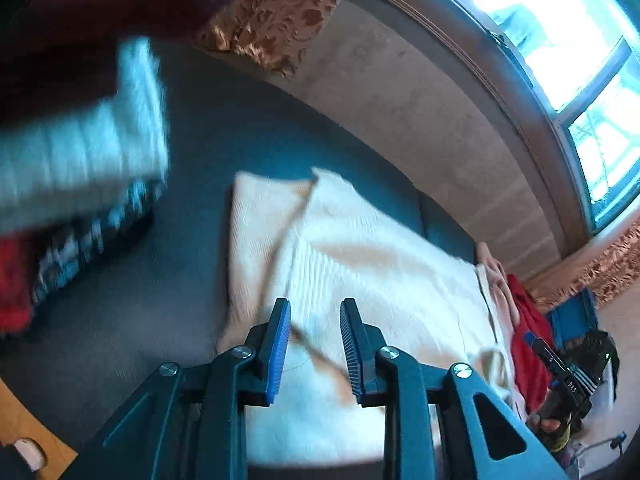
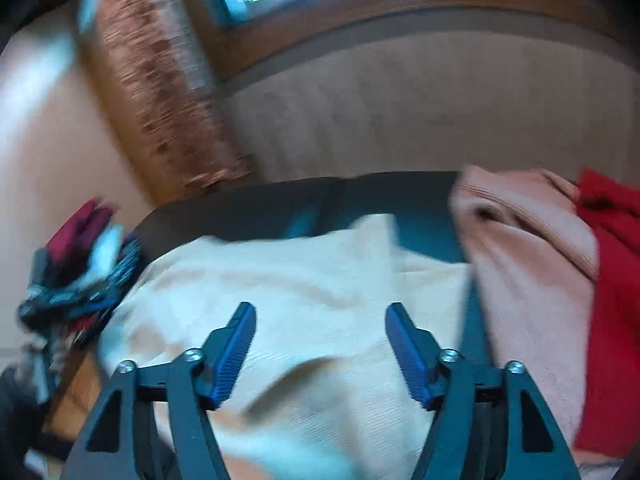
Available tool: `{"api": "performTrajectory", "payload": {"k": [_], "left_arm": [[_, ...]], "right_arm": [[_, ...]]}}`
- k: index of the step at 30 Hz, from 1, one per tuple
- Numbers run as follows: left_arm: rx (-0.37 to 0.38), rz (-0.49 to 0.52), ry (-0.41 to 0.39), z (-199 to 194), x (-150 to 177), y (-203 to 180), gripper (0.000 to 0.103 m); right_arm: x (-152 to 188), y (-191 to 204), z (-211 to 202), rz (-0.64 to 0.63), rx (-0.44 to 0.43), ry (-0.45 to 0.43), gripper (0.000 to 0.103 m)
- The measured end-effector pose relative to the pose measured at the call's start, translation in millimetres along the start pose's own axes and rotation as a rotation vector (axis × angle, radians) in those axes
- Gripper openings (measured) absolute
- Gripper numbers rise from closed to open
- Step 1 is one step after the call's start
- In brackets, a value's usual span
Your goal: Fold clothes
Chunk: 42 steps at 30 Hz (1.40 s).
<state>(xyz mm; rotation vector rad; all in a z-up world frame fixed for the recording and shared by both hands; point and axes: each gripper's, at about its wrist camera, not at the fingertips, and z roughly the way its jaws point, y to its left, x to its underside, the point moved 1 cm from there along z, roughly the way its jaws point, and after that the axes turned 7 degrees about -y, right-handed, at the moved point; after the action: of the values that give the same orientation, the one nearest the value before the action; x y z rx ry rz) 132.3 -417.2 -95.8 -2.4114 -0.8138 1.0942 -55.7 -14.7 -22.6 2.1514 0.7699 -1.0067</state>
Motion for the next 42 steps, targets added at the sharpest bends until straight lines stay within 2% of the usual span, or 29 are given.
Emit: {"api": "performTrajectory", "payload": {"k": [4,6,9,12,14,21,23,24,25,28,32,35,38,42], "left_arm": [[0.028,-0.051,0.035,5,14,6,0.025],[0.023,-0.030,0.023,3,21,4,0.025],[0.010,0.034,-0.011,1,31,-2,0.025],[0.007,0.092,0.001,2,42,-14,0.025],[-0.008,0.117,0.027,7,49,-14,0.025],[0.025,0.081,0.021,9,57,-5,0.027],[0.042,0.067,0.021,9,57,-2,0.027],[0.050,0.062,0.020,9,57,-1,0.027],[0.056,0.057,0.018,9,57,1,0.027],[0.073,0.041,0.012,10,58,3,0.027],[0.095,0.006,0.013,9,56,7,0.027],[0.115,-0.035,0.024,9,52,11,0.028],[0.150,-0.083,0.005,3,44,14,0.032],[0.191,-0.122,-0.023,0,29,14,0.038]], "right_arm": [[8,35,7,-0.115,-0.096,0.092,0.075],[16,40,14,-0.107,-0.111,0.144,0.075],[24,31,17,0.045,-0.102,0.178,0.075],[33,19,7,0.233,-0.136,0.135,0.075],[43,14,3,0.315,-0.163,0.122,0.075],[52,-5,31,0.610,-0.243,0.072,0.075],[54,-7,39,0.647,-0.213,0.078,0.053],[56,-8,43,0.658,-0.203,0.084,0.025],[58,-7,45,0.663,-0.203,0.092,0.004],[60,-2,46,0.663,-0.210,0.097,0.004],[34,0,34,0.702,-0.324,-0.017,0.004],[8,-10,28,0.714,-0.356,-0.099,0.004],[-8,-32,33,0.746,-0.292,-0.143,0.005],[-9,-68,49,0.771,-0.136,-0.144,0.008]]}}
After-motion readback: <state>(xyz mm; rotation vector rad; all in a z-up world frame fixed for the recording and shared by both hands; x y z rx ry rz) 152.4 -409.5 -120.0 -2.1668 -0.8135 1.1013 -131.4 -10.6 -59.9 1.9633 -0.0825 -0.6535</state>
